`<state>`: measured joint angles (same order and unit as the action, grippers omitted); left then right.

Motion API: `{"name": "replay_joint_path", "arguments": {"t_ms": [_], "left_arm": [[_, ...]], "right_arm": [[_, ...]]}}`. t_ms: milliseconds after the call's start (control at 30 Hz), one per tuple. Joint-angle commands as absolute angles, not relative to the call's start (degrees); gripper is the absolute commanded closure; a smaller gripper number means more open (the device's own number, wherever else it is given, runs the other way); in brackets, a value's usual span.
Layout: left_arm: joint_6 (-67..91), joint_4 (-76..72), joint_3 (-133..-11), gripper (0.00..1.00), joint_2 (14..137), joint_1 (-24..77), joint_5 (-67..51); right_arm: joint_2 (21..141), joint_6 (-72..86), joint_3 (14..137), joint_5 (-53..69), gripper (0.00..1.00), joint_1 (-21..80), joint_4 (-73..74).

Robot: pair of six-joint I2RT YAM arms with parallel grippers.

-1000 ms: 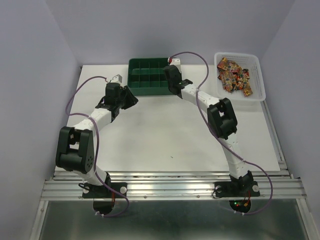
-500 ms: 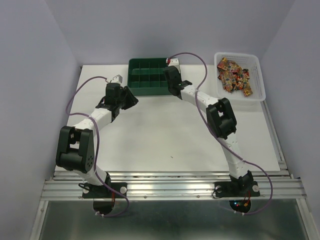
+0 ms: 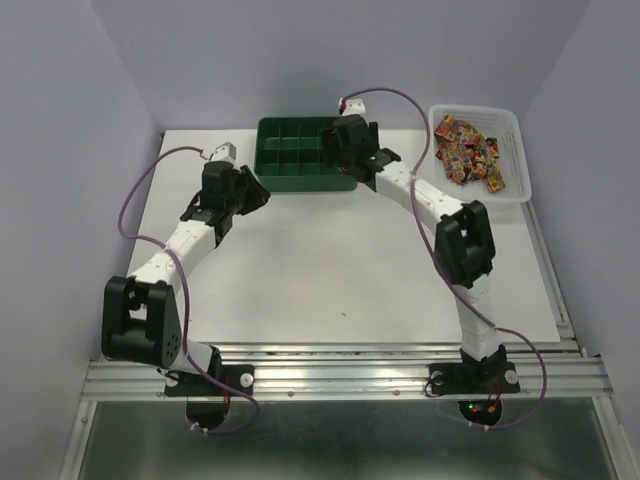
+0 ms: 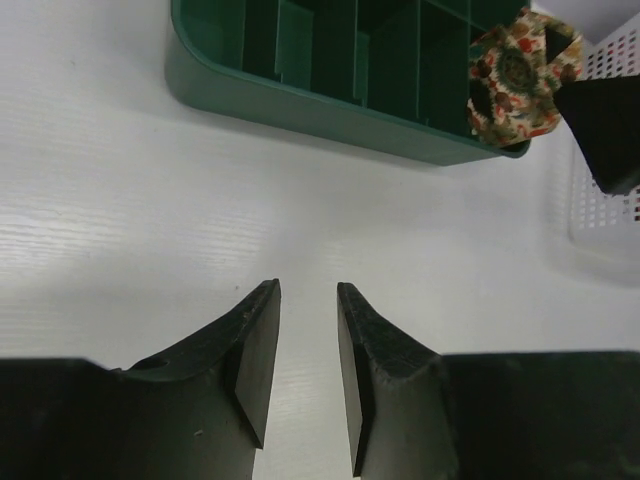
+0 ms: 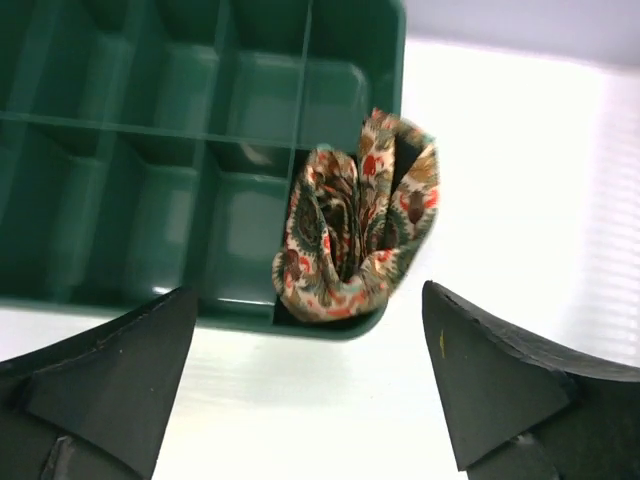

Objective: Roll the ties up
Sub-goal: Place the rolled tie into the container

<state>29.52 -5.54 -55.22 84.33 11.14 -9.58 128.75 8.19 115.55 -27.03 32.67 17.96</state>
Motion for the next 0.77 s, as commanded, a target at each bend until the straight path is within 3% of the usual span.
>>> {"name": "replay_joint_path", "arguments": {"t_ms": [0, 200, 300, 567, 733], "left_arm": [[28.0, -2.5, -58.1, 0.58, 72.1, 10.8, -3.4], [28.7, 4.8, -55.6, 0.29, 58.8, 10.8, 7.9], [30.0, 9.0, -53.4, 0.03, 54.0, 10.7, 12.9], [34.9, 9.6, -45.2, 0.01, 43.8, 10.7, 14.9], [35.8, 8.7, -43.8, 0.01, 43.8, 10.7, 14.0]], "right_arm": [[109.5, 13.3, 103.9, -26.7, 0.0, 33.0, 10.5], [89.7, 22.6, 81.1, -37.3, 0.0, 32.9, 7.8], [79.3, 30.0, 69.0, -42.1, 0.0, 32.9, 12.2], [56.8, 39.3, 42.7, -42.4, 0.0, 32.9, 16.9], [51.8, 40.7, 40.3, -42.8, 0.0, 32.9, 18.9]]}}
